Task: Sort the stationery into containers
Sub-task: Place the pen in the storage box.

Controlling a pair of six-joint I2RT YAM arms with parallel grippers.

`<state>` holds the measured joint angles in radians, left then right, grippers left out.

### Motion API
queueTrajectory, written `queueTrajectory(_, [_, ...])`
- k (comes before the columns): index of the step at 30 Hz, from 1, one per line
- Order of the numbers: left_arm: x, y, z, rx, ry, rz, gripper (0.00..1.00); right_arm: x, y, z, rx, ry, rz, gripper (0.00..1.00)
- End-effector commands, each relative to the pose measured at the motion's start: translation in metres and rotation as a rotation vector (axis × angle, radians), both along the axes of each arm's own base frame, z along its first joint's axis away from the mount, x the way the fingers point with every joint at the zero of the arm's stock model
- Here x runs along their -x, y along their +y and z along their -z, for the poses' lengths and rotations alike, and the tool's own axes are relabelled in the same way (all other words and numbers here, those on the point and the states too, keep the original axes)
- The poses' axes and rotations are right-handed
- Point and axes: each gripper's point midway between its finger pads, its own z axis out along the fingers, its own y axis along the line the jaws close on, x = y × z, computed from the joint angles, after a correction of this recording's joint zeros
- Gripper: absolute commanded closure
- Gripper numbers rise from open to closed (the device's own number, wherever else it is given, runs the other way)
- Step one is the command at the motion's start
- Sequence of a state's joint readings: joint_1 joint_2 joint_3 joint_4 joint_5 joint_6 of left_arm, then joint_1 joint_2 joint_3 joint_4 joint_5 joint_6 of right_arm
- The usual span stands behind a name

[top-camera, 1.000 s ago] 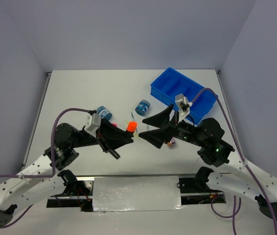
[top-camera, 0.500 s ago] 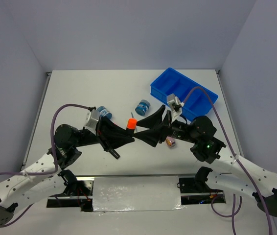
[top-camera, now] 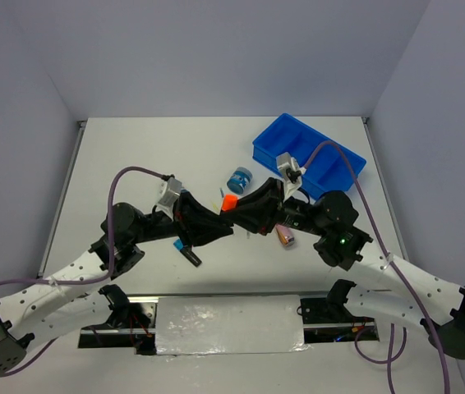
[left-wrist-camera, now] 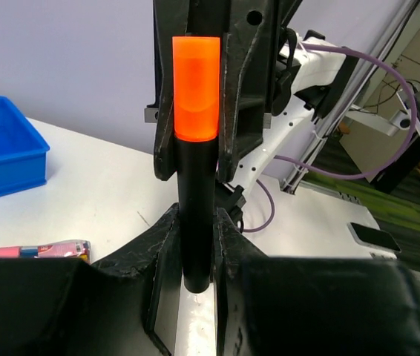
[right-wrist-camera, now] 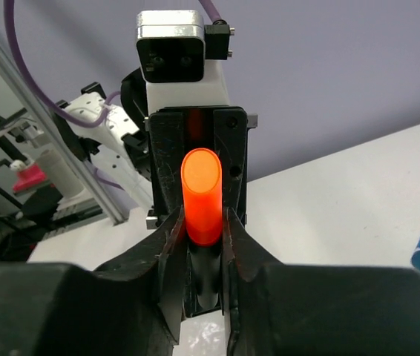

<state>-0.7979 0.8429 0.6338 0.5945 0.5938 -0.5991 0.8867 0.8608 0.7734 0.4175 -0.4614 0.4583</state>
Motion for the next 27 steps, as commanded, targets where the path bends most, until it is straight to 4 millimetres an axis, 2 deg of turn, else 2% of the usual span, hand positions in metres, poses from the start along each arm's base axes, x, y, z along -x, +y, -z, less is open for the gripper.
queueTrajectory(1, [-0.003, 0.002, -0.025, 0.061, -0.044, -0.031, 1.0, 0.003, -0.003, -0.029, -0.075, -0.053, -0.008, 0.88])
queueTrajectory(2, [-0.006, 0.001, -0.024, 0.054, -0.041, -0.04, 1.0, 0.002, -0.002, -0.026, -0.069, -0.048, -0.006, 0.99])
queueTrajectory(4, [-0.011, 0.0, -0.025, 0.045, -0.025, -0.064, 0.95, -0.005, -0.002, -0.021, -0.058, -0.031, 0.029, 1.0])
queueTrajectory(6, [-0.017, 0.0, -0.026, 0.04, -0.017, -0.094, 0.74, -0.013, -0.004, -0.017, -0.044, -0.011, 0.074, 1.0])
queueTrajectory(7, [-0.02, 0.0, -0.026, 0.036, -0.011, -0.11, 0.6, -0.028, -0.007, -0.009, -0.018, 0.024, 0.152, 1.0])
queueTrajectory(8, [-0.032, 0.002, -0.022, 0.014, 0.019, -0.171, 0.36, -0.037, -0.01, -0.006, -0.007, 0.042, 0.201, 1.0])
queueTrajectory(9, [-0.04, 0.003, -0.018, -0.008, 0.041, -0.212, 0.26, -0.047, -0.015, -0.006, 0.0, 0.06, 0.256, 1.0])
queueTrajectory(10, [-0.047, 0.004, -0.013, -0.033, 0.065, -0.255, 0.15, -0.066, -0.024, 0.005, 0.031, 0.117, 0.365, 1.0])
queueTrajectory(11, [-0.068, 0.01, 0.001, -0.104, 0.123, -0.37, 0.01, -0.082, -0.034, 0.008, 0.038, 0.145, 0.443, 1.0])
queueTrajectory(12, [-0.081, 0.015, 0.009, -0.146, 0.155, -0.444, 0.01, -0.094, -0.044, 0.007, 0.038, 0.168, 0.508, 1.0])
queueTrajectory(13, [-0.103, 0.029, 0.029, -0.238, 0.226, -0.593, 0.01, -0.119, -0.063, 0.021, 0.057, 0.248, 0.65, 1.0])
queueTrajectory(14, [-0.115, 0.039, 0.038, -0.284, 0.261, -0.683, 0.01, -0.13, -0.075, 0.017, 0.049, 0.275, 0.715, 1.0])
queueTrajectory(15, [-0.125, 0.051, 0.049, -0.334, 0.296, -0.764, 0.01, -0.141, -0.082, 0.033, 0.084, 0.341, 0.775, 1.0])
queueTrajectory(16, [-0.135, 0.06, 0.063, -0.387, 0.341, -0.839, 0.01, -0.151, -0.091, 0.034, 0.084, 0.362, 0.833, 1.0])
queueTrajectory(17, [-0.143, 0.081, 0.073, -0.455, 0.382, -0.957, 0.01, -0.167, -0.111, 0.033, 0.074, 0.386, 0.94, 1.0])
queueTrajectory(19, [-0.155, 0.106, 0.088, -0.506, 0.464, -1.073, 0.01, -0.188, -0.127, 0.051, 0.12, 0.437, 1.054, 1.0])
queueTrajectory(20, [-0.153, 0.118, 0.094, -0.552, 0.496, -1.111, 0.01, -0.199, -0.139, 0.043, 0.11, 0.441, 1.121, 1.0])
queueTrajectory(21, [-0.155, 0.128, 0.096, -0.564, 0.514, -1.154, 0.01, -0.221, -0.156, 0.066, 0.173, 0.494, 1.203, 1.0])
queueTrajectory(22, [-0.153, 0.135, 0.092, -0.559, 0.524, -1.172, 0.01, -0.233, -0.163, 0.071, 0.189, 0.518, 1.239, 1.0])
queueTrajectory(23, [-0.15, 0.138, 0.091, -0.567, 0.525, -1.174, 0.01, -0.244, -0.166, 0.065, 0.184, 0.533, 1.235, 1.0])
queueTrajectory(24, [-0.144, 0.146, 0.095, -0.609, 0.532, -1.191, 0.01, -0.266, -0.179, 0.086, 0.216, 0.586, 1.286, 1.0])
queueTrajectory(25, [-0.141, 0.151, 0.088, -0.605, 0.534, -1.203, 0.01, -0.277, -0.186, 0.092, 0.218, 0.613, 1.312, 1.0])
queueTrajectory(26, [-0.137, 0.158, 0.089, -0.624, 0.541, -1.221, 0.01, -0.295, -0.188, 0.101, 0.223, 0.652, 1.335, 1.0])
queueTrajectory(27, [-0.131, 0.169, 0.091, -0.663, 0.549, -1.251, 0.01, -0.307, -0.199, 0.106, 0.219, 0.674, 1.365, 1.0])
